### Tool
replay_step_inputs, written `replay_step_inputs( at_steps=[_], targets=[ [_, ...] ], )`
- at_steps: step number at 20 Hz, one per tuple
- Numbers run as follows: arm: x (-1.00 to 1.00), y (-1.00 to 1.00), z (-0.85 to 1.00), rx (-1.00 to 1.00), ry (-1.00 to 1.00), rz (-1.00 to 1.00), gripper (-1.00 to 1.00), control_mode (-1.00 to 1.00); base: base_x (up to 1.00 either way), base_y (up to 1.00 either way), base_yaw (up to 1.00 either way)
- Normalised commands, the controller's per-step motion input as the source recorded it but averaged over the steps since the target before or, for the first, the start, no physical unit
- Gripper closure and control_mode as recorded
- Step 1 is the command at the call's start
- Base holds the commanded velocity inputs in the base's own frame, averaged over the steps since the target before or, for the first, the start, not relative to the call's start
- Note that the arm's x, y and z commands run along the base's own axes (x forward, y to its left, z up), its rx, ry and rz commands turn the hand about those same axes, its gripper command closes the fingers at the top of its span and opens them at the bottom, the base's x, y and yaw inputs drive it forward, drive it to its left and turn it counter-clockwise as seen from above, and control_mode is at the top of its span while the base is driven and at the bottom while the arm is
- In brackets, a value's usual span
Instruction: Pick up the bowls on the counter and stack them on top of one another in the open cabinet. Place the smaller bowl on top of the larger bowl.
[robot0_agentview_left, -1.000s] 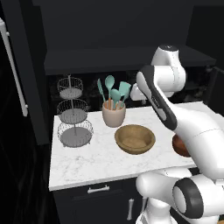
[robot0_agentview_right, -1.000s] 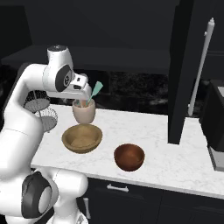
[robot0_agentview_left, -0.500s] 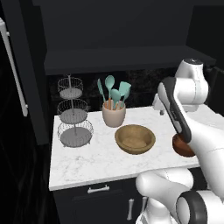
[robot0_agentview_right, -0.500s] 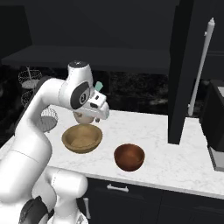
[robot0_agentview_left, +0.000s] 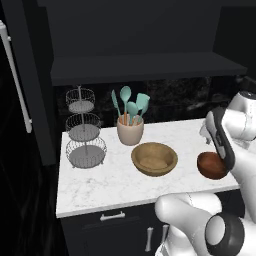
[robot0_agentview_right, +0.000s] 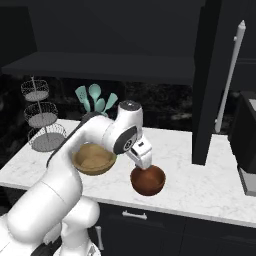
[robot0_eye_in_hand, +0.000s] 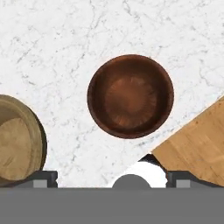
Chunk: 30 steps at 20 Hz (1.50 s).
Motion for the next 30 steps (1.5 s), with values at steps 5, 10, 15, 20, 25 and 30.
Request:
replay_step_inputs(
  at_steps=[5,10,15,20,25,30],
  targets=[
    [0.19,-0.89,-0.46,0.07,0.01,-0.01,-1.0,-1.0,0.0,0.0,0.0],
    [0.07,-0.45,-0.62,0.0,0.0,0.04,-1.0,-1.0,0.0,0.0,0.0],
    [0.02,-0.04,-0.51,0.0,0.02,0.0,-1.0,-1.0,0.0,0.0,0.0],
    [0.08,0.0,-0.53,0.0,0.02,0.0,-1.0,-1.0,0.0,0.0,0.0],
    [0.19,0.0,-0.46,0.0,0.02,0.0,-1.0,-1.0,0.0,0.0,0.0],
    [0.3,0.0,-0.35,0.0,0.01,-0.01,1.0,-1.0,0.0,0.0,0.0]
  ],
)
